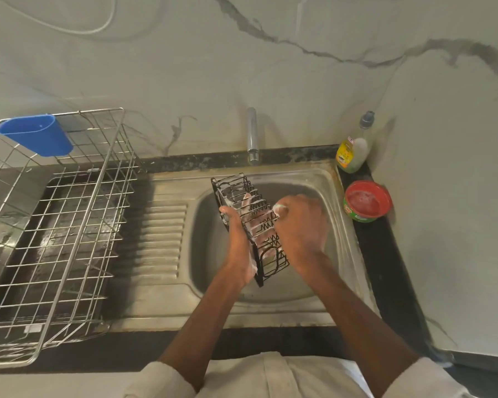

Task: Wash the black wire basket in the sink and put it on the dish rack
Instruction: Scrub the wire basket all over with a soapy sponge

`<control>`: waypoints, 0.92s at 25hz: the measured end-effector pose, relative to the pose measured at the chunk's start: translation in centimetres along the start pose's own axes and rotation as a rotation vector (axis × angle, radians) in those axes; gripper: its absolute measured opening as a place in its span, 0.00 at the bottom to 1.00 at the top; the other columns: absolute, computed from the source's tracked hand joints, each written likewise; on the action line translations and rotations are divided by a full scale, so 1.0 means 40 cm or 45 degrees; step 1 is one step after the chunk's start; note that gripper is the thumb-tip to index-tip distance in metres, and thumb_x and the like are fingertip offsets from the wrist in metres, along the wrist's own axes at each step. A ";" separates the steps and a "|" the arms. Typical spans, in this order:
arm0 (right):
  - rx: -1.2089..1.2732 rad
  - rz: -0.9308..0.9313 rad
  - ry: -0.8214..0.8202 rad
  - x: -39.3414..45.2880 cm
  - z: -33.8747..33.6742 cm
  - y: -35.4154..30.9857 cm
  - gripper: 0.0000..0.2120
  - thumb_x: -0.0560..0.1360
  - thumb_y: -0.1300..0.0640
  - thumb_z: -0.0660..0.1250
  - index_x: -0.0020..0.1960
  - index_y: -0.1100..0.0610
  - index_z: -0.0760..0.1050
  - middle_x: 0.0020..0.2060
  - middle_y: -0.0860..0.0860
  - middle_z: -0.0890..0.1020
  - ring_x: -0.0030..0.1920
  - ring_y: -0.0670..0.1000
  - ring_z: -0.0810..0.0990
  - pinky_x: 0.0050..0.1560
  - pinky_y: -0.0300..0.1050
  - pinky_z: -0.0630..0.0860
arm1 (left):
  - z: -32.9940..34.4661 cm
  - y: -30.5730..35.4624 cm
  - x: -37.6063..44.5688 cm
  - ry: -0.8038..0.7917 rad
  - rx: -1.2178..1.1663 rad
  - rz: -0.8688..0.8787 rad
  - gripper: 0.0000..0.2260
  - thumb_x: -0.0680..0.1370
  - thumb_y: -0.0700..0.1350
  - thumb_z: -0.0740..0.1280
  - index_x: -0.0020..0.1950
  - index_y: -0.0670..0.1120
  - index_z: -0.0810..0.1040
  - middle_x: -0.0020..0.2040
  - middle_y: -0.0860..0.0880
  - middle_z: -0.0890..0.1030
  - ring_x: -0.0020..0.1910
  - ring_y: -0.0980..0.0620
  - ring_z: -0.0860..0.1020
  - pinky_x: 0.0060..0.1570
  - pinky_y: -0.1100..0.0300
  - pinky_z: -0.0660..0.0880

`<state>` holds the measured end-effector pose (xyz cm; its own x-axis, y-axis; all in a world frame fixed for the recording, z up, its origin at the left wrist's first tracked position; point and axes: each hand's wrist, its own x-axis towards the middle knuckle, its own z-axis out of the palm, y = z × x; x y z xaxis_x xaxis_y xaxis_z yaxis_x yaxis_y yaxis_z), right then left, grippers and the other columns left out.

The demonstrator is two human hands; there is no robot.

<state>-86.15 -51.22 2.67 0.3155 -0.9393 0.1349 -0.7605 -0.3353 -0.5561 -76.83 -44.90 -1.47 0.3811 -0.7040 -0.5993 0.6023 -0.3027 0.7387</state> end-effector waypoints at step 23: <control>0.327 -0.378 0.237 -0.129 0.041 0.016 0.12 0.73 0.59 0.62 0.47 0.56 0.84 0.45 0.49 0.85 0.46 0.53 0.82 0.39 0.48 0.81 | 0.014 -0.012 0.040 -0.113 -0.439 -0.266 0.44 0.70 0.84 0.59 0.46 0.42 0.85 0.44 0.42 0.80 0.46 0.42 0.80 0.57 0.47 0.77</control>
<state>-87.33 -46.45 0.30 0.3738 -0.8097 0.4524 -0.4785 -0.5862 -0.6538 -76.91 -46.25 -2.60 0.1729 -0.7073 -0.6855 0.8656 -0.2229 0.4483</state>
